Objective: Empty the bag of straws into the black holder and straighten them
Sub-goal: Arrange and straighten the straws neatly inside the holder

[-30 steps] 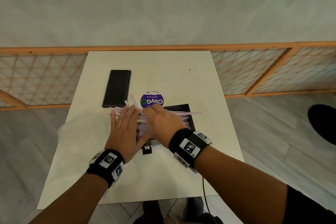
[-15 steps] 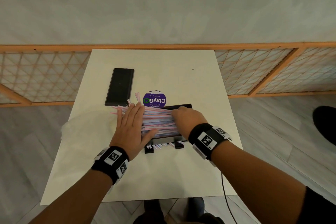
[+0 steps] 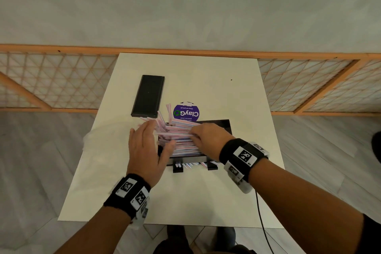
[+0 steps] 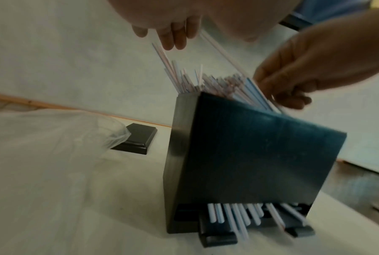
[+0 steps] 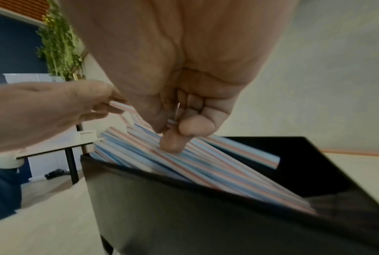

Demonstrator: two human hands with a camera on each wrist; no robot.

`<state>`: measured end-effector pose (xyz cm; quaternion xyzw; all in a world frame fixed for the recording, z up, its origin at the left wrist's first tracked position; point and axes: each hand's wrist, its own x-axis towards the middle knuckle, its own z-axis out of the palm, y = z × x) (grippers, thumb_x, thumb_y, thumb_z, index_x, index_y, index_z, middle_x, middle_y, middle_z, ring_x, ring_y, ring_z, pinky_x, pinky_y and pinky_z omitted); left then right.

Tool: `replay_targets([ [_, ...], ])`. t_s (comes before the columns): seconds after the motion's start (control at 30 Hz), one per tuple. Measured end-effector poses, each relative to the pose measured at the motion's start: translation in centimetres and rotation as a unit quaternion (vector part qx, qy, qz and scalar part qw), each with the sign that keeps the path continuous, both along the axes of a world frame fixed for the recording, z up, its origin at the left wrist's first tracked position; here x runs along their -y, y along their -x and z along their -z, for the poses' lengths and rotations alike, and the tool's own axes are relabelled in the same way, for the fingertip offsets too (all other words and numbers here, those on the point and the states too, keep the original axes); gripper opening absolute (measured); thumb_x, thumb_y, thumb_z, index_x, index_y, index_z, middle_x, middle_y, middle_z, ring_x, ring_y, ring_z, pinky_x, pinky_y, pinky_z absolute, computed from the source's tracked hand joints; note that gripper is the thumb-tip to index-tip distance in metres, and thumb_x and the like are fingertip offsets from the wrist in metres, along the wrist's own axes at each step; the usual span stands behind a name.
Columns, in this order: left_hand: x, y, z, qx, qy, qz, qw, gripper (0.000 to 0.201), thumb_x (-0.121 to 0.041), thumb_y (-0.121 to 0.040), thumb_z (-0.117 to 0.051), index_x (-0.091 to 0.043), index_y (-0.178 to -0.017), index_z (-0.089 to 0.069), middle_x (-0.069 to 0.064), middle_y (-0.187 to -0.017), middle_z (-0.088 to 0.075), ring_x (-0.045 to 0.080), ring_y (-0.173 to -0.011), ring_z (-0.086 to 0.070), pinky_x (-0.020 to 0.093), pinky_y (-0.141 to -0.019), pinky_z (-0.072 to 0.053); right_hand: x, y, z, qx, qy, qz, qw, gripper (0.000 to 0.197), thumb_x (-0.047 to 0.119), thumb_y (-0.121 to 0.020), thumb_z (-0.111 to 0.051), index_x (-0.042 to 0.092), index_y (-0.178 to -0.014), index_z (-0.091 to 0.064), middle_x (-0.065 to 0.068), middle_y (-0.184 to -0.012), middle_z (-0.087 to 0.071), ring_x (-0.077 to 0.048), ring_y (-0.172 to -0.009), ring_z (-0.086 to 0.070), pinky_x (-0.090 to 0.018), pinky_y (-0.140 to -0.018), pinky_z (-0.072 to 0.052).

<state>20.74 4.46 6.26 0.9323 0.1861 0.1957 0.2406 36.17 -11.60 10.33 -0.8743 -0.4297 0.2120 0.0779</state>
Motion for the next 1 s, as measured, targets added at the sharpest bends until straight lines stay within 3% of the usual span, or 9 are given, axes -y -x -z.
replay_targets([
  [0.1, -0.2, 1.0, -0.6, 0.047, 0.062, -0.08, 0.994, 0.07, -0.054, -0.096, -0.052, -0.007, -0.147, -0.041, 0.009, -0.136, -0.05, 0.026, -0.125, -0.047, 0.046, -0.108, -0.041, 0.8, 0.0, -0.3, -0.002, 0.009, 0.011, 1.0, 0.028, 0.032, -0.1, -0.047, 0.015, -0.112, -0.065, -0.009, -0.111, -0.065, -0.028, -0.101, -0.062, -0.036, -0.088, -0.052],
  [0.23, 0.1, 0.7, -0.6, 0.051, 0.204, -0.16, 0.964, 0.072, -0.064, -0.097, -0.045, -0.011, -0.146, -0.042, 0.002, -0.12, -0.045, 0.019, -0.1, -0.052, 0.035, -0.09, -0.048, -0.2, -0.8, -1.9, -0.016, -0.087, 0.076, 0.993, 0.03, 0.036, -0.098, -0.054, 0.019, -0.121, -0.063, -0.003, -0.116, -0.059, -0.023, -0.101, -0.062, -0.034, -0.089, -0.051],
  [0.37, -0.2, -0.7, 1.2, 0.012, 0.333, -0.162, 0.929, 0.081, -0.068, -0.098, -0.039, 0.005, -0.13, -0.052, 0.028, -0.118, -0.053, 0.034, -0.104, -0.053, 0.047, -0.091, -0.045, -4.6, -2.4, -3.0, -0.056, -0.042, 0.078, 0.995, 0.042, 0.04, -0.102, -0.048, 0.011, -0.131, -0.058, -0.011, -0.127, -0.058, -0.029, -0.114, -0.058, -0.039, -0.099, -0.047],
  [0.43, -0.5, -1.5, 1.4, -0.025, 0.357, -0.158, 0.92, 0.06, -0.051, -0.102, -0.047, -0.001, -0.135, -0.052, 0.022, -0.118, -0.055, 0.032, -0.106, -0.055, 0.042, -0.095, -0.046, -7.0, -3.1, -2.9, -0.082, 0.018, 0.036, 0.996, 0.04, 0.034, -0.104, -0.043, 0.003, -0.123, -0.061, -0.015, -0.121, -0.062, -0.033, -0.113, -0.058, -0.04, -0.096, -0.047],
  [0.47, -0.7, -1.8, 1.4, -0.042, 0.357, -0.158, 0.92, 0.049, -0.043, -0.103, -0.051, -0.007, -0.136, -0.053, 0.013, -0.118, -0.056, 0.025, -0.104, -0.055, 0.035, -0.094, -0.045, -8.0, -3.3, -2.7, -0.088, 0.037, 0.023, 0.995, 0.038, 0.031, -0.104, -0.043, 0.002, -0.118, -0.063, -0.016, -0.118, -0.063, -0.033, -0.11, -0.059, -0.037, -0.092, -0.046],
  [0.6, -2.1, -2.9, 0.9, -0.048, 0.32, -0.108, 0.94, 0.024, -0.032, -0.102, -0.054, -0.013, -0.095, -0.065, 0.007, -0.096, -0.065, 0.022, -0.088, -0.059, 0.021, -0.071, -0.042, -9.9, -3.7, -1.7, -0.087, 0.078, 0.005, 0.993, 0.033, 0.034, -0.1, -0.049, 0.007, -0.09, -0.065, -0.007, -0.088, -0.06, -0.025, -0.086, -0.056, -0.03, -0.072, -0.038],
  [0.67, -3.1, -3.3, 0.7, -0.069, 0.331, -0.091, 0.937, 0.024, -0.027, -0.102, -0.054, -0.014, -0.087, -0.065, 0.004, -0.084, -0.065, 0.026, -0.083, -0.06, 0.028, -0.07, -0.045, -10.2, -3.4, -1.5, -0.082, 0.09, -0.002, 0.993, 0.032, 0.032, -0.101, -0.048, 0.01, -0.079, -0.058, -0.003, -0.076, -0.053, -0.023, -0.081, -0.052, -0.028, -0.069, -0.034],
  [0.8, -4.8, -4.1, 0.2, -0.103, 0.332, -0.043, 0.937, 0.024, -0.026, -0.102, -0.056, -0.014, -0.085, -0.067, 0.001, -0.07, -0.062, 0.029, -0.072, -0.061, 0.051, -0.079, -0.052, -10.6, -3.1, -1.8, -0.103, 0.085, -0.004, 0.991, 0.032, 0.026, -0.103, -0.046, 0.012, -0.077, -0.056, -0.002, -0.075, -0.05, -0.021, -0.078, -0.049, -0.029, -0.068, -0.036],
  [1.0, -5.5, -5.1, -1.0, -0.072, 0.313, -0.016, 0.947, 0.024, -0.029, -0.104, -0.054, -0.014, -0.095, -0.071, 0.002, -0.083, -0.069, 0.021, -0.077, -0.065, 0.045, -0.081, -0.054, -10.8, -2.9, -2.1, -0.158, 0.019, 0.016, 0.987, 0.023, 0.032, -0.092, -0.064, 0.019, -0.073, -0.064, 0.002, -0.069, -0.057, -0.012, -0.062, -0.05, -0.029, -0.064, -0.044],
])
